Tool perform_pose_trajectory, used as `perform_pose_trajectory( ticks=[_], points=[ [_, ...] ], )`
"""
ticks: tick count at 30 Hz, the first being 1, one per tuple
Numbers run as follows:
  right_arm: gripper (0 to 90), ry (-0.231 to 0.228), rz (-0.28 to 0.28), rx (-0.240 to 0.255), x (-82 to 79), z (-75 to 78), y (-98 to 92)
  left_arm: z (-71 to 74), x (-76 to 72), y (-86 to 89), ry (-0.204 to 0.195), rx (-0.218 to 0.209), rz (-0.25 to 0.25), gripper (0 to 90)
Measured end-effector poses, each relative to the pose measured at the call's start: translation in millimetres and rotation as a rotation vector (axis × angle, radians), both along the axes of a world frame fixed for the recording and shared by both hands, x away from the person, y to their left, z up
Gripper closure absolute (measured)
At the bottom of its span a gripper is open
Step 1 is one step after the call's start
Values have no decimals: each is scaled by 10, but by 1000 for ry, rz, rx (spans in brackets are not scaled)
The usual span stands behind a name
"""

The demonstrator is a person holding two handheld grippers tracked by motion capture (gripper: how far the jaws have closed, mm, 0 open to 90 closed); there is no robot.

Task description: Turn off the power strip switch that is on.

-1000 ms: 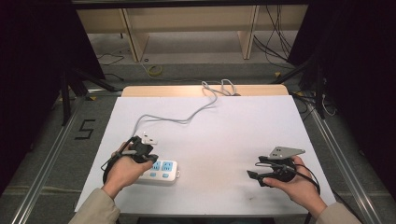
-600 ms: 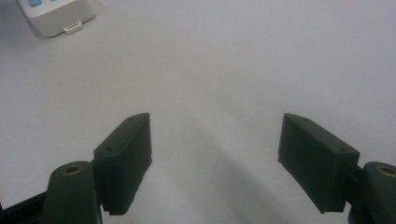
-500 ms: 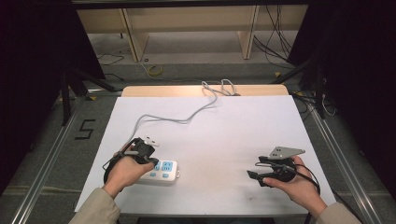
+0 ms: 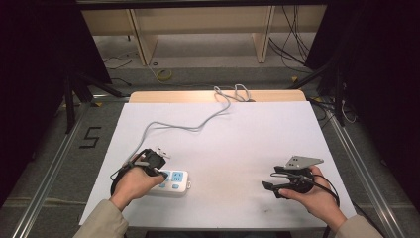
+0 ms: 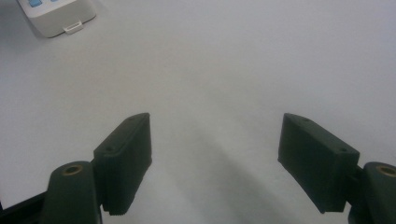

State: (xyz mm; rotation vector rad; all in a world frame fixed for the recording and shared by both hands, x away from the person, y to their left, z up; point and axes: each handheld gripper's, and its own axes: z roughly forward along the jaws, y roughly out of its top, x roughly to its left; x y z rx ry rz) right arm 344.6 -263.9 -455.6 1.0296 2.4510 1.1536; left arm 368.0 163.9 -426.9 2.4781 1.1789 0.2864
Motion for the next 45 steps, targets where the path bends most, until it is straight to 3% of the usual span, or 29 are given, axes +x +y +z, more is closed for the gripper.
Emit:
perform_pose_trajectory(
  ticks=[8, 17, 45],
  points=[
    [262, -1, 1, 0, 1, 0, 1, -34, -13, -13, 43, 17, -7, 897],
    [262, 0, 1, -1, -1, 0, 4, -52, -21, -14, 60, 33, -10, 897],
    [262, 5, 6, -2, -4, -4, 6, -80, -15, -40, 79, 69, -14, 897]
  ],
)
